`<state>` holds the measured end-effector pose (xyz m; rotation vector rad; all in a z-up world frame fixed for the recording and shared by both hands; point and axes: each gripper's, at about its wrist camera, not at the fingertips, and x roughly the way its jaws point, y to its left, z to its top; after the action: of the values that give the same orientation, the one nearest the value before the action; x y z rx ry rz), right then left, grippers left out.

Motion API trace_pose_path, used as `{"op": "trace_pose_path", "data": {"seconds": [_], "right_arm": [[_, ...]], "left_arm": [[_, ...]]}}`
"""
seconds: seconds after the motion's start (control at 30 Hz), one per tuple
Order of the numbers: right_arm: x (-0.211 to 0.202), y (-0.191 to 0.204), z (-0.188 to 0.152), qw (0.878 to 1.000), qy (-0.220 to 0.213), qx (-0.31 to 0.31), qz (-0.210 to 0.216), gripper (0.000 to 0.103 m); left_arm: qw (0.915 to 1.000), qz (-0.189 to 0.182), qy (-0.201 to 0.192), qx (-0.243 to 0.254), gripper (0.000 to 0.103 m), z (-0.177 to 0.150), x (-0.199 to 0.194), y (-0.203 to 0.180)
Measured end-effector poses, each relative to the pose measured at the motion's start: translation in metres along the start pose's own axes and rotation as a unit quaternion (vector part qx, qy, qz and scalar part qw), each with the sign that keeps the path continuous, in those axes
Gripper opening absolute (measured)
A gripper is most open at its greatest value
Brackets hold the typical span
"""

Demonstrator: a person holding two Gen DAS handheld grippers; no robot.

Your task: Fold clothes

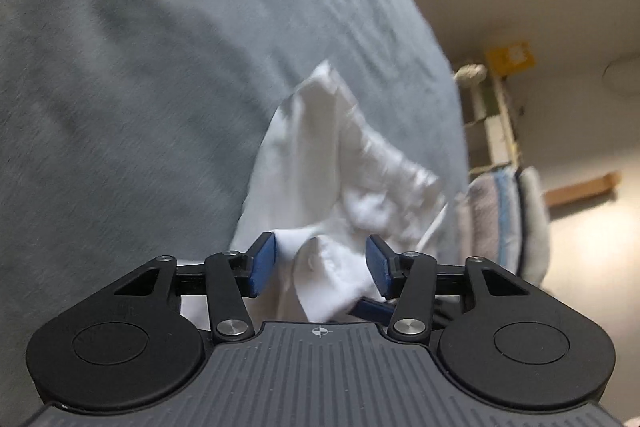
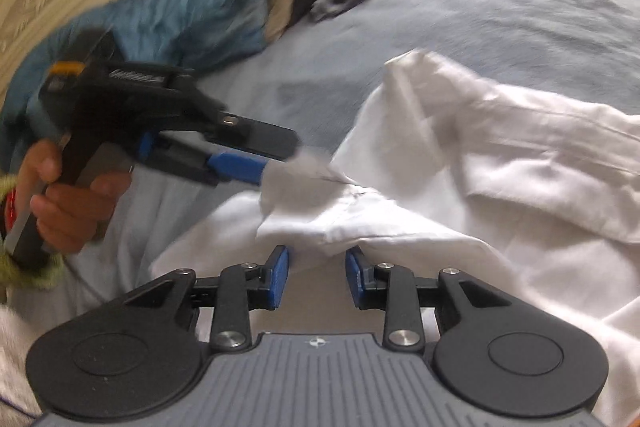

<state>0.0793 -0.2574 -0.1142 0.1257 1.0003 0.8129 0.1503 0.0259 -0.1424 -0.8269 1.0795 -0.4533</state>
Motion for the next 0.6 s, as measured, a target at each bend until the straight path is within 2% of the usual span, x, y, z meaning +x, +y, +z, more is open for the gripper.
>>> {"op": "trace_pose_path", "data": {"seconds": [0.2, 0.27, 0.4, 0.5, 0.6], "right_arm": [[0.004, -0.053, 0.017, 0.993, -0.042, 0.109, 0.002, 0.034], [0.006, -0.072, 0.019, 0.986, -0.055, 0.155, 0.010, 0.034], [-0.002, -0.101, 0.017, 0.967, -0.097, 0.230, 0.043, 0.035], [-0.015, -0.103, 0.017, 0.961, -0.129, 0.233, 0.075, 0.035], [-0.013, -0.090, 0.021, 0.967, -0.110, 0.207, 0.096, 0.035]], "left_arm": [[0.9975, -0.045, -0.048, -0.024, 0.056, 0.021, -0.001, -0.005], [0.9963, -0.051, -0.063, -0.030, 0.059, 0.023, -0.005, -0.003], [0.9946, -0.051, -0.082, -0.039, 0.060, 0.024, -0.010, 0.002], [0.9941, -0.044, -0.086, -0.048, 0.060, 0.023, -0.012, 0.008], [0.9933, -0.040, -0.092, -0.057, 0.060, 0.023, -0.015, 0.015]]}}
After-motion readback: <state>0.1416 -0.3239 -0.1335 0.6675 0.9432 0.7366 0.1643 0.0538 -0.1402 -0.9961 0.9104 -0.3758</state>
